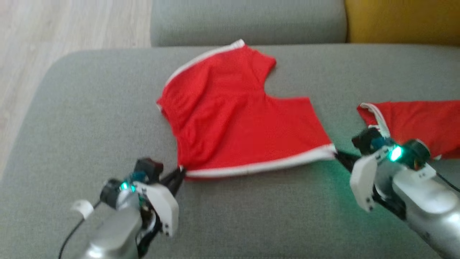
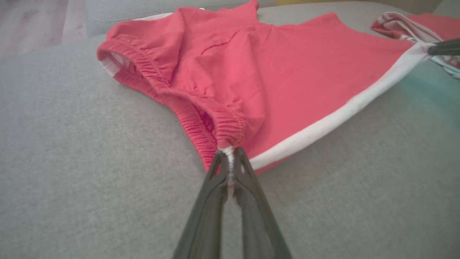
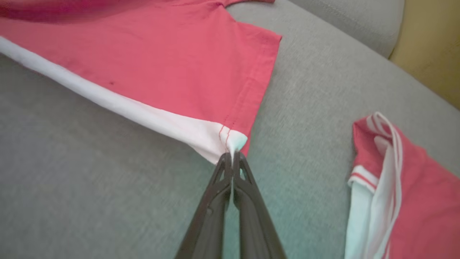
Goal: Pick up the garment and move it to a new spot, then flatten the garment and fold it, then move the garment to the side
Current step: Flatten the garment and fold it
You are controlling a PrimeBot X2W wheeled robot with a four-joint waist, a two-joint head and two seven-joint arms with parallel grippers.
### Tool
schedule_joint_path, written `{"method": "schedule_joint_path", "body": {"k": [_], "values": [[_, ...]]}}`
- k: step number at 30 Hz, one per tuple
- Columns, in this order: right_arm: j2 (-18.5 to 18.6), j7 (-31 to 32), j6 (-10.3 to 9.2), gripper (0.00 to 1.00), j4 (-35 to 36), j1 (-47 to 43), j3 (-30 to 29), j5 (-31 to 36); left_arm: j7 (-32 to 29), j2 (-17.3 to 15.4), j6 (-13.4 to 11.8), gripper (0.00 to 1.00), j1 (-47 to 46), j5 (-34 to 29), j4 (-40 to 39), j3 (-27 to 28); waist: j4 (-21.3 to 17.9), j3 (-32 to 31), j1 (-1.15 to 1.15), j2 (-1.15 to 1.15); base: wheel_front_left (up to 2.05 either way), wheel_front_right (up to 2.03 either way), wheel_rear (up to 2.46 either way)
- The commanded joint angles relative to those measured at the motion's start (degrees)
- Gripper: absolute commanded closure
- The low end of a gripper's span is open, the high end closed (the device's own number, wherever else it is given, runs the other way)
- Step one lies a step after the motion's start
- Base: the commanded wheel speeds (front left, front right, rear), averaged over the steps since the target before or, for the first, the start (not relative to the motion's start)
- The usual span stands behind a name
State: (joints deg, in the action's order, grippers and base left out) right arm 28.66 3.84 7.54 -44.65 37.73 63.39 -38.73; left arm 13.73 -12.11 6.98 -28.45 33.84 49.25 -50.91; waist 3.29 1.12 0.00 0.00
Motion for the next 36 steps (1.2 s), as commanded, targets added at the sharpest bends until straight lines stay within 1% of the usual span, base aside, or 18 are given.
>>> {"method": "schedule_joint_path", "body": {"k": [1,5,8,11,14,16,20,23,26,28,31,34,35,36], "values": [[2.73,0.68,-0.05,1.0,2.23,-0.38,0.99,-1.58,0.67,-1.19,-0.34,1.0,-0.9,0.24,-1.51,1.65,-0.22,-1.58,0.0,0.0,0.0,0.0,0.0],[9.72,5.69,-0.05,1.0,10.19,-1.23,5.74,-9.72,-0.22,-2.03,-0.25,1.0,3.0,1.27,-3.74,0.93,-0.58,-3.4,0.0,0.0,0.0,0.0,0.0],[14.41,9.56,-0.05,1.0,14.9,-1.71,7.54,-14.19,-2.5,-3.38,0.05,1.0,6.1,3.53,-7.2,0.61,-0.63,-4.36,0.0,0.0,0.0,0.0,0.0],[18.77,12.62,-0.05,1.0,19.39,-2.81,8.56,-17.9,-4.94,-5.41,0.16,1.0,9.08,6.26,-12.01,1.12,-0.13,-5.11,0.0,0.0,0.0,0.0,0.0],[23.11,14.54,-0.05,1.0,22.52,-3.27,9.12,-18.48,-8.24,-8.08,0.3,1.0,11.78,8.14,-18.46,0.18,0.68,-5.65,0.0,0.0,0.0,0.0,0.0],[25.07,15.26,-0.05,1.0,24.25,-3.66,9.26,-19.77,-9.87,-10.0,0.34,1.0,13.6,10.52,-23.28,0.71,1.05,-5.95,0.0,0.0,0.0,0.0,0.0],[28.71,17.14,-0.05,1.0,28.64,-3.92,9.42,-21.6,-13.26,-13.89,-0.05,1.0,16.75,12.5,-32.19,0.63,2.01,-6.5,0.0,0.0,0.0,0.0,0.0],[32.12,19.49,-0.05,1.0,31.95,-3.95,9.34,-20.09,-16.23,-16.18,-0.68,1.0,18.2,12.63,-38.19,-0.41,3.47,-6.72,0.0,0.0,0.0,0.0,0.0],[33.2,19.63,-0.05,1.0,34.53,-2.88,7.1,-20.73,-16.67,-17.47,-2.57,1.0,18.3,12.86,-42.62,0.74,4.75,-6.37,0.0,0.0,0.0,0.0,0.0],[32.75,19.78,-0.05,1.0,35.12,-1.44,5.26,-20.15,-16.49,-17.87,-3.75,1.0,17.7,12.75,-44.46,1.73,5.41,-6.0,0.0,0.0,0.0,0.0,0.0],[30.68,20.13,-0.05,1.0,34.38,1.0,2.27,-19.22,-16.51,-17.51,-4.9,1.0,16.17,12.59,-45.96,2.73,6.73,-5.05,0.0,0.0,0.0,0.0,0.0],[27.54,20.73,-0.05,1.0,31.44,4.0,-0.8,-18.02,-16.95,-16.59,-5.19,1.0,14.05,12.31,-45.94,3.06,8.17,-4.0,0.0,0.0,0.0,0.0,0.0],[27.54,20.73,-0.05,1.0,31.44,4.0,-0.8,-18.02,-16.95,-16.59,-5.19,1.0,14.05,12.31,-45.94,3.06,8.17,-4.0,0.0,0.0,0.0,0.0,0.0],[26.34,20.82,-0.05,1.0,30.32,5.08,-1.92,-17.97,-17.08,-16.17,-5.12,1.0,13.16,12.13,-45.76,3.08,8.79,-3.29,0.0,0.0,0.0,0.0,0.0]]}}
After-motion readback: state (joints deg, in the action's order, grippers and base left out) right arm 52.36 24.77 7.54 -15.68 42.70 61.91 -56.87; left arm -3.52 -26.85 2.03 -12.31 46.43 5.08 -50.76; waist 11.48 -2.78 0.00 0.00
